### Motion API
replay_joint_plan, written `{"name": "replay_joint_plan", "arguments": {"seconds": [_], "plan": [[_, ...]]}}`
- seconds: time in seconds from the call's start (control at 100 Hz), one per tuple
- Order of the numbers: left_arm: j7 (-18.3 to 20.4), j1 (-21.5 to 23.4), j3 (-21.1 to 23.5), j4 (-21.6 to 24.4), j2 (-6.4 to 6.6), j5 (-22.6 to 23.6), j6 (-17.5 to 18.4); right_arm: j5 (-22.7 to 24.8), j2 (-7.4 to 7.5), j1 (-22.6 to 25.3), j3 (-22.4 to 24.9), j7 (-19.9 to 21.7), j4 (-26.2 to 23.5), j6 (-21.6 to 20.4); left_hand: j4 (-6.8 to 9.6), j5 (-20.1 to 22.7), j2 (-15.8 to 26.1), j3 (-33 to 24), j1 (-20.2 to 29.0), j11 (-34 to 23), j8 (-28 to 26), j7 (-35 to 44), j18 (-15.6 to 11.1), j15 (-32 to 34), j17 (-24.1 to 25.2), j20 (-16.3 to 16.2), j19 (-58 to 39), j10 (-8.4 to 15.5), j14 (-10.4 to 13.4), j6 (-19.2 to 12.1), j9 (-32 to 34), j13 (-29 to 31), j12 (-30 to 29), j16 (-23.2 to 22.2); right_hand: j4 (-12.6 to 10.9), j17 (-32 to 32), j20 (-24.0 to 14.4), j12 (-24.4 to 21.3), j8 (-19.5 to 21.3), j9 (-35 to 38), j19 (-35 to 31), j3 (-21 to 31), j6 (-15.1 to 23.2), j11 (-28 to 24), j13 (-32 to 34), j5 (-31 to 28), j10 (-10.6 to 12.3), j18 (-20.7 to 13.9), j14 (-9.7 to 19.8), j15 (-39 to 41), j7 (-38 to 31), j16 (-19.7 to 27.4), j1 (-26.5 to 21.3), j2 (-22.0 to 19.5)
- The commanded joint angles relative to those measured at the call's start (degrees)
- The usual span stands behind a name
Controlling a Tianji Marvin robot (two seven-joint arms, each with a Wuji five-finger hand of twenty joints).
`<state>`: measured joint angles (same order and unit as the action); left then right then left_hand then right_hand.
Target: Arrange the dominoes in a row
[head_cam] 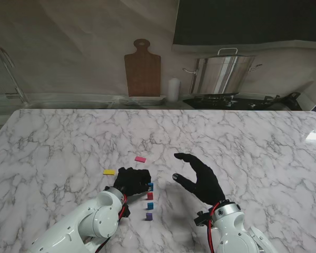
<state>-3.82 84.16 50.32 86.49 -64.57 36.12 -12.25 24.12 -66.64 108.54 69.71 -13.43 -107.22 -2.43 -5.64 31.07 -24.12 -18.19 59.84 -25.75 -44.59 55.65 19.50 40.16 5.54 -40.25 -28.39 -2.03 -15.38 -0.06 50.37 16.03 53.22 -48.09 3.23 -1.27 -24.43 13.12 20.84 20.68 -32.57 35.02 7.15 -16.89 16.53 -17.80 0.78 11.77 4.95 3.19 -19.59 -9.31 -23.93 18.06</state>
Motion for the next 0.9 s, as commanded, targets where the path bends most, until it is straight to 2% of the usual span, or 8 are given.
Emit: {"name": "replay_joint_plan", "arguments": {"seconds": [0.0, 0.61, 0.89], "plan": [[0.9, 0.1, 0.0, 0.3, 0.03, 0.2, 0.2, 0.1, -0.07, 0.3, -0.1, 0.0, -0.1, 0.4, 2.51, -0.3, 2.2, 0.3, 3.4, -0.5, -1.2, 1.0, -0.8, -0.2, 0.9, -1.4, 1.1, 0.8, 0.2, -1.2, -1.4, -1.3, 0.9, -0.6, -1.3, 0.1, -0.8, 0.4, 0.7, -0.5, -0.5, 1.2, 0.6, -0.7, 1.2, 0.9, 0.2, -0.1, 1.0, -0.3, -0.6, 0.6, -1.5, -1.3], [1.6, 0.4, 0.2, 0.7, 0.27, 0.7, 0.0, 0.1, -0.06, 0.2, -0.1, 0.0, -0.1, 0.4, 2.54, -0.9, 2.2, 0.1, 3.6, -0.2, -0.5, 0.0, -0.8, -0.4, 0.8, -1.9, 1.7, 0.7, 0.1, -1.3, -2.3, -1.7, 1.1, -0.7, -1.3, 0.1, -0.8, 0.4, 0.8, -0.4, -0.5, 1.2, 0.6, -0.7, 1.2, 0.9, 0.2, -0.1, 0.9, -0.3, -0.6, 0.6, -1.6, -1.2], [2.0, 0.4, 0.3, 1.0, 0.41, 0.9, -0.1, 0.0, -0.07, 0.2, 0.0, 0.1, -0.1, 0.4, 2.54, -1.3, 1.7, 0.2, 3.1, 0.8, 4.3, -5.0, -0.9, -0.7, 0.9, -2.4, 2.4, 0.5, 0.0, 0.0, -3.2, -2.2, 0.9, -0.6, -1.3, 0.1, -0.8, 0.4, 0.8, -0.5, -0.6, 1.3, 0.6, -0.7, 1.3, 0.9, 0.1, 0.0, 0.9, -0.3, -0.6, 0.6, -1.5, -1.1]]}}
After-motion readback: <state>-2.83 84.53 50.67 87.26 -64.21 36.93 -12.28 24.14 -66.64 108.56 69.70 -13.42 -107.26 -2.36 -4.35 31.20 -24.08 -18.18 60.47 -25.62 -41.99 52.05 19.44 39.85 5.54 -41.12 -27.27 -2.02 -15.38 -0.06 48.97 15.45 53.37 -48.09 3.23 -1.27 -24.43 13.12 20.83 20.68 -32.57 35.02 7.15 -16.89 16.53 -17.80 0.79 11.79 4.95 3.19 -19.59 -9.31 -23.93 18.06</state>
